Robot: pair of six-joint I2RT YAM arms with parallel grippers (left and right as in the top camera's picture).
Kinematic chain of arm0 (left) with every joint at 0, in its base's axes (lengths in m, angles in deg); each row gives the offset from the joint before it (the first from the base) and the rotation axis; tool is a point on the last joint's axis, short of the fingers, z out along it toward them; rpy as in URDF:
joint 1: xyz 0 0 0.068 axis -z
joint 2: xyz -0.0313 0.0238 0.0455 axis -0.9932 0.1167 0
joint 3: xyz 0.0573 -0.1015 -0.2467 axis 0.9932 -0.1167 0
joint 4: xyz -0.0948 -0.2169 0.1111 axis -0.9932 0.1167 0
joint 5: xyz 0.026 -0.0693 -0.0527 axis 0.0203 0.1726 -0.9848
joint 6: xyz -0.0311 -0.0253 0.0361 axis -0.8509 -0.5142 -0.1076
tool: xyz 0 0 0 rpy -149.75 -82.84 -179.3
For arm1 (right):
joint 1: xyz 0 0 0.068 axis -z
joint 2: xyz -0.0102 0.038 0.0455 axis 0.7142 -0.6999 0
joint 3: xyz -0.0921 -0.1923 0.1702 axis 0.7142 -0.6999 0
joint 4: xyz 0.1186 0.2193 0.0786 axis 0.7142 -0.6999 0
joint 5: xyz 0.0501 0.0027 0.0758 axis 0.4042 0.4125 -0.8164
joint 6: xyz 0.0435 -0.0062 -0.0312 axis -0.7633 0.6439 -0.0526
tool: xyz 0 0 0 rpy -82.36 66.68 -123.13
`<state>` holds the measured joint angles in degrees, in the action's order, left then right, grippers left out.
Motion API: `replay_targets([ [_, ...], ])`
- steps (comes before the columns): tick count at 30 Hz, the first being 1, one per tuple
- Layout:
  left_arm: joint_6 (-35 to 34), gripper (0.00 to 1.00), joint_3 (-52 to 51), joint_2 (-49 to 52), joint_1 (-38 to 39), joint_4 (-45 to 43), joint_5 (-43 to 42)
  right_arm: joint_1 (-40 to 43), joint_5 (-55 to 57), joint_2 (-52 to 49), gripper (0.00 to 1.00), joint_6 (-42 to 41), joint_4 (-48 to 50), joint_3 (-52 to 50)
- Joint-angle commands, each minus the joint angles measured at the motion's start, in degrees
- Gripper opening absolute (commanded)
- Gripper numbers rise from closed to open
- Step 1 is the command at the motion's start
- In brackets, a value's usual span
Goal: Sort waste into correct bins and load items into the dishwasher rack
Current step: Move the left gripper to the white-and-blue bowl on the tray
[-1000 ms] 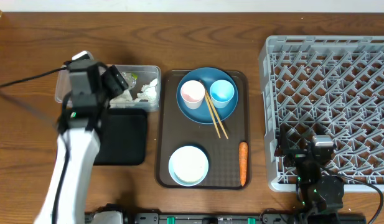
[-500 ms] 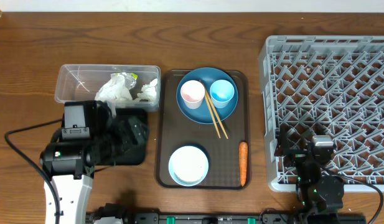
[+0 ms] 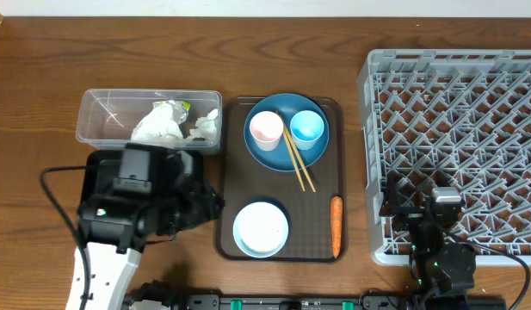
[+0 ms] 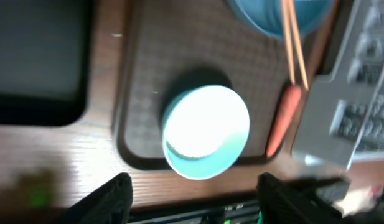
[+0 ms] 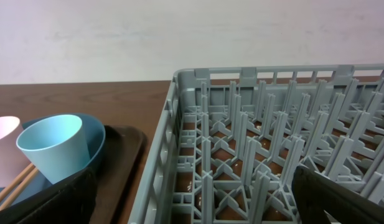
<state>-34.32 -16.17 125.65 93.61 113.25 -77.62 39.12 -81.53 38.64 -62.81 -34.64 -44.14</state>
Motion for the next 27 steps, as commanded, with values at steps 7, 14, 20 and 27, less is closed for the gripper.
replay_targets([
  [7, -7.39, 0.47, -0.28, 0.59, 15.04, -8.48, -0.24, -0.48, 0.37, 0.00, 0.99, 0.33, -0.20, -0.09],
  [14, -7.34, 1.00, -0.28, 1.77, 20.00, -15.96, -0.04, -0.48, 0.37, 0.00, 0.99, 0.33, -0.20, -0.09],
  [20, -10.99, 0.73, -0.28, 2.75, 21.18, -16.61, 0.00, -0.48, 0.37, 0.00, 0.99, 0.33, -0.20, -0.09],
  [27, -17.75, 0.31, -0.28, 8.09, 28.44, -16.83, 7.87, -0.48, 0.37, 0.00, 0.99, 0.33, -0.20, -0.09],
])
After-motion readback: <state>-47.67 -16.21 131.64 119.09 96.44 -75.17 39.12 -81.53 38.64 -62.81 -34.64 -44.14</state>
